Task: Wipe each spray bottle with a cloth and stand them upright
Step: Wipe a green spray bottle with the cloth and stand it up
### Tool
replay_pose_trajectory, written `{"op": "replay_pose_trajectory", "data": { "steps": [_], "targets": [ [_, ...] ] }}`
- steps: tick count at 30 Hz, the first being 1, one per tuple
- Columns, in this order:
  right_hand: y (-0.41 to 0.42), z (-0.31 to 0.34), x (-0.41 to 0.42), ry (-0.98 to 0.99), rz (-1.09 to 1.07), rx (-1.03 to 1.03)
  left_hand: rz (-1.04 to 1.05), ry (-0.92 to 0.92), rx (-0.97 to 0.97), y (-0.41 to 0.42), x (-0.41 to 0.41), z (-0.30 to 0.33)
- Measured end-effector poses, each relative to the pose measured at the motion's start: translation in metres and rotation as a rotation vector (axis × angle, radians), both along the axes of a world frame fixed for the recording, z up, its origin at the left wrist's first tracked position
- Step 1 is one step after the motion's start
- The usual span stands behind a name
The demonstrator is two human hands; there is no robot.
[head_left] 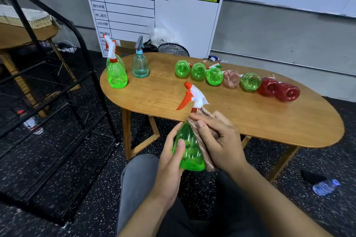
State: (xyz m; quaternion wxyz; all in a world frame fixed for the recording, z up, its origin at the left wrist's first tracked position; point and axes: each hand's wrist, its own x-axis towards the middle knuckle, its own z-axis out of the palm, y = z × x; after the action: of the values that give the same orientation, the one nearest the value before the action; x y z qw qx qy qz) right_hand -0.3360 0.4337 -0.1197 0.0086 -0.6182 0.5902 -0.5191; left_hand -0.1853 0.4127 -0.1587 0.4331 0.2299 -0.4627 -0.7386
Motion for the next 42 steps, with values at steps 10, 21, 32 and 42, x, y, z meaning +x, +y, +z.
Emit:
{"op": "replay_pose_trajectory", "data": {
  "steps": [10, 21, 32, 42],
  "targets": [
    [0.018, -0.007, -0.008, 0.626, 0.224, -0.173, 0.015, 0.007, 0.053, -0.001, 0.003, 0.000],
    [0.007, -0.001, 0.013, 0.324, 0.089, -0.099, 0.075, 0.042, 0.035, -0.008, 0.007, 0.005],
    [-0.006, 0.015, 0.004, 0.363, 0.035, -0.116, 0.080, 0.014, 0.016, -0.009, 0.007, 0.005],
    [0.011, -0.007, 0.020, 0.594, 0.203, -0.165, 0.045, 0.049, 0.063, -0.012, 0.013, 0.007]
  ]
}}
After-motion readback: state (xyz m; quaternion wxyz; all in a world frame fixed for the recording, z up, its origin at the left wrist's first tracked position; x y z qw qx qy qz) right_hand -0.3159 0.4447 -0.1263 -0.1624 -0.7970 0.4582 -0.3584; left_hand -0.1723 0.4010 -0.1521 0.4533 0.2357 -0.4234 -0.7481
